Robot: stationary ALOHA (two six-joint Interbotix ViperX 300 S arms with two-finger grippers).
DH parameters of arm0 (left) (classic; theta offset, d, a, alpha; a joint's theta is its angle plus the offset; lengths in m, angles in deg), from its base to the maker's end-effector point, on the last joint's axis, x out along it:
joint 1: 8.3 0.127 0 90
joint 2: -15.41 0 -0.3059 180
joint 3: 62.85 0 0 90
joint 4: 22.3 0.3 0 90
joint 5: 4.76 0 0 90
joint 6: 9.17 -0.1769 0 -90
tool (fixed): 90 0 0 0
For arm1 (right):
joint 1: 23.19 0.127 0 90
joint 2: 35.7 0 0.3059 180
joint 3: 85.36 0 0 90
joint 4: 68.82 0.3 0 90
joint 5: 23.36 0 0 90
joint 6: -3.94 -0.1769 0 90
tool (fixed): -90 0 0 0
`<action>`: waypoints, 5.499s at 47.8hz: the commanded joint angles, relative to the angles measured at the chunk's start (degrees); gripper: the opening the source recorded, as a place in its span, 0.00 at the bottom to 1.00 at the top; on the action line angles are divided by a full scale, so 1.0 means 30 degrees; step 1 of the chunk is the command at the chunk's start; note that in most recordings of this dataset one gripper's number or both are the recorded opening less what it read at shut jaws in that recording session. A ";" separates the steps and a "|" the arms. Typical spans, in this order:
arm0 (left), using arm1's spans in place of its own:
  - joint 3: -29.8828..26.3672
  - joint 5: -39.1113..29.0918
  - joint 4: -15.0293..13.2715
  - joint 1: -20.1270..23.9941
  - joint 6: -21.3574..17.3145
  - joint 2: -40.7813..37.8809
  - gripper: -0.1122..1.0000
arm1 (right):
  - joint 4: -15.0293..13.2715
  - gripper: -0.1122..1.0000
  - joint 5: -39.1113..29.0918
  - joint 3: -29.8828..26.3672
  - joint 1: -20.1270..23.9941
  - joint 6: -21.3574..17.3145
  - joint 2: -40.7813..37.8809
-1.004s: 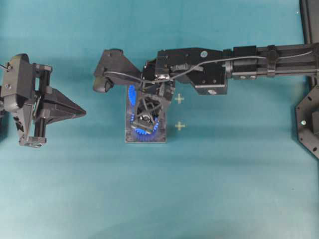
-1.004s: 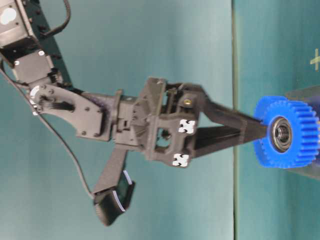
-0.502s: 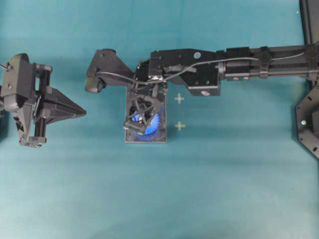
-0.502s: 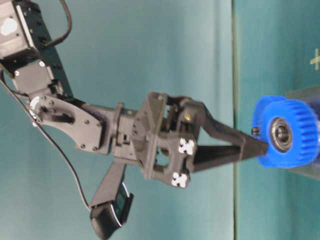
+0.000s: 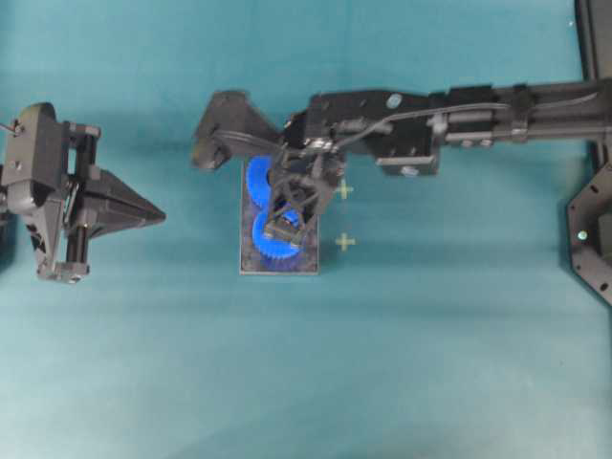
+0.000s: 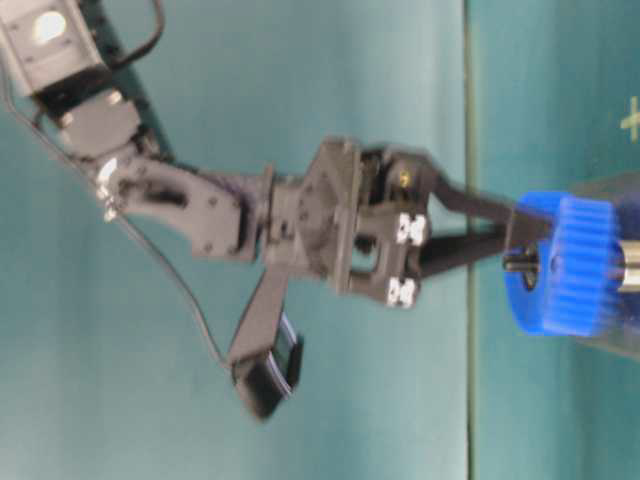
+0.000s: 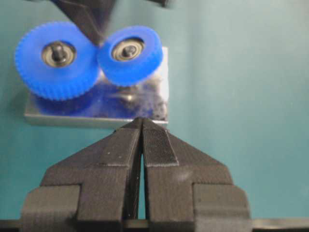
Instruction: Fit the small gear onto the shaft.
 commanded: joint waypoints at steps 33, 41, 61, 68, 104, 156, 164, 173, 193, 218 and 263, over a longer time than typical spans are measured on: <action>-0.0146 0.0264 0.0029 0.0000 0.0029 -0.0029 0.10 | -0.0234 0.08 0.2227 -0.0996 0.0967 -0.2021 0.0879; -0.0146 0.0264 0.0029 -0.0029 0.0029 -0.0029 0.10 | -0.0234 0.08 0.2051 -0.1494 0.0527 -0.1318 -0.0029; 0.0146 0.0645 0.0029 -0.0029 0.0029 -0.0029 0.10 | 0.0176 0.08 0.0381 0.0322 0.1230 -0.1523 0.1172; 0.0264 0.1025 0.0029 -0.0029 0.0029 -0.0059 0.10 | 0.0820 0.08 0.0146 0.0937 0.2168 -0.1904 0.1934; 0.0146 0.1055 0.0029 -0.0029 0.0059 -0.0059 0.10 | -0.0205 0.08 0.1377 -0.1992 0.0498 -0.0996 -0.0117; 0.0117 0.1055 0.0029 -0.0029 0.0059 -0.0088 0.10 | 0.0439 0.08 0.2725 -0.0205 0.0732 -0.1670 0.1553; 0.0088 0.1055 0.0029 -0.0029 0.0059 -0.0088 0.10 | 0.0439 0.08 0.2578 -0.1143 0.0469 -0.1084 0.0322; 0.0117 0.1055 0.0029 -0.0029 0.0059 -0.0088 0.10 | 0.0439 0.08 0.2109 -0.0645 0.0293 -0.1084 0.0264; 0.0205 0.1055 0.0029 0.0029 0.0059 -0.0117 0.10 | 0.0908 0.08 0.1523 0.3223 0.1699 -0.2227 0.2607; 0.0264 0.2109 0.0029 0.0000 -0.0029 -0.0117 0.10 | -0.0469 0.08 0.5566 0.5566 0.1846 -0.2637 0.6152; 0.0205 0.4863 0.0029 -0.0352 -0.0088 -0.0645 0.10 | -0.0850 0.08 1.4502 1.1631 0.2021 -0.2695 1.0313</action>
